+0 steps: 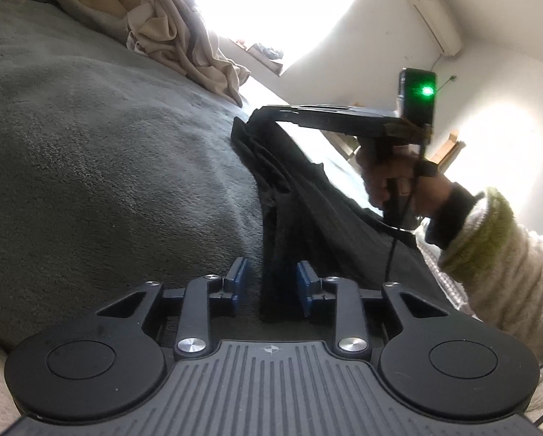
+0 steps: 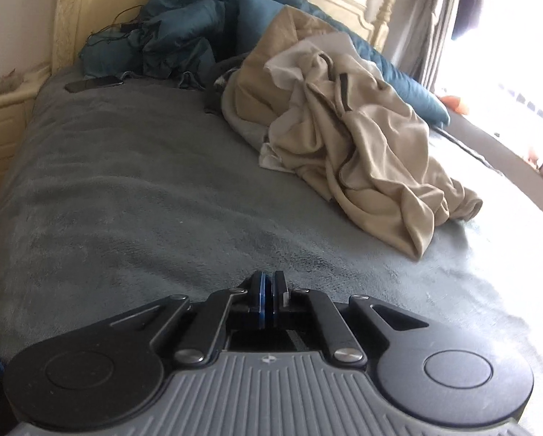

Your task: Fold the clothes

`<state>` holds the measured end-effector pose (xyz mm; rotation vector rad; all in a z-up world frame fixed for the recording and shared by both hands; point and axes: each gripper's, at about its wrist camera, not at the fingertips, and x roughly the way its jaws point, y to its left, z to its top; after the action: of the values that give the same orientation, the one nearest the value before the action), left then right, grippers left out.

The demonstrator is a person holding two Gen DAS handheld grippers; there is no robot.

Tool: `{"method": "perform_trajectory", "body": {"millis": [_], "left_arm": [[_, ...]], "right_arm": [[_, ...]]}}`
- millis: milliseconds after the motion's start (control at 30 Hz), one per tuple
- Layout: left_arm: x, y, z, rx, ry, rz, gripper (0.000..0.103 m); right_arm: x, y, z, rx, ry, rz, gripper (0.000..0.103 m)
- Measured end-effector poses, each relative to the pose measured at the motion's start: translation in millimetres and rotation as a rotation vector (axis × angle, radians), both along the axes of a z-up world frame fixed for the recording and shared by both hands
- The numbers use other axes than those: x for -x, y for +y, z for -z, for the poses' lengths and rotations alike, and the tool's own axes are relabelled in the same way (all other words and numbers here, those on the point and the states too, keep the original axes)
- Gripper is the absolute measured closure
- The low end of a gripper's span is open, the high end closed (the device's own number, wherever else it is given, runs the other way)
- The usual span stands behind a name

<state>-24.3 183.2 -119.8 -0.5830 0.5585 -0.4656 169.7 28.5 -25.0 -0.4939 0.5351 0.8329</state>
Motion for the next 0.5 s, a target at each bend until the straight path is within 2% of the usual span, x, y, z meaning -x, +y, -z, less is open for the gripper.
{"method": "perform_trajectory", "body": {"millis": [133,200,233,300,433,500], "left_arm": [[2.0,-1.4,0.4,-0.011,-0.012,-0.003,0.076],[3.6,-1.2,0.1,-0.012,-0.015,-0.014,0.087],[4.0,-0.4,0.4,-0.005,-0.013,-0.018,0.097],[6.0,2.9,1.5,0.029,-0.007,-0.036,0.102],[14.7,7.9,4.0,0.092,0.012,-0.048,0.103],[16.3,8.1,8.0,0.106,0.031,-0.06,0.103]], "right_arm": [[-8.5,-1.2,4.3,-0.017,0.024,0.011,0.1],[-9.9,-0.8,6.4,-0.018,0.028,0.01,0.1],[-10.5,-0.4,7.4,-0.017,0.027,0.01,0.1],[-12.2,0.4,9.6,-0.018,0.029,0.015,0.1],[-18.5,1.8,14.8,-0.035,0.021,0.046,0.099],[-26.4,-1.7,14.0,-0.063,0.036,0.107,0.091]]}}
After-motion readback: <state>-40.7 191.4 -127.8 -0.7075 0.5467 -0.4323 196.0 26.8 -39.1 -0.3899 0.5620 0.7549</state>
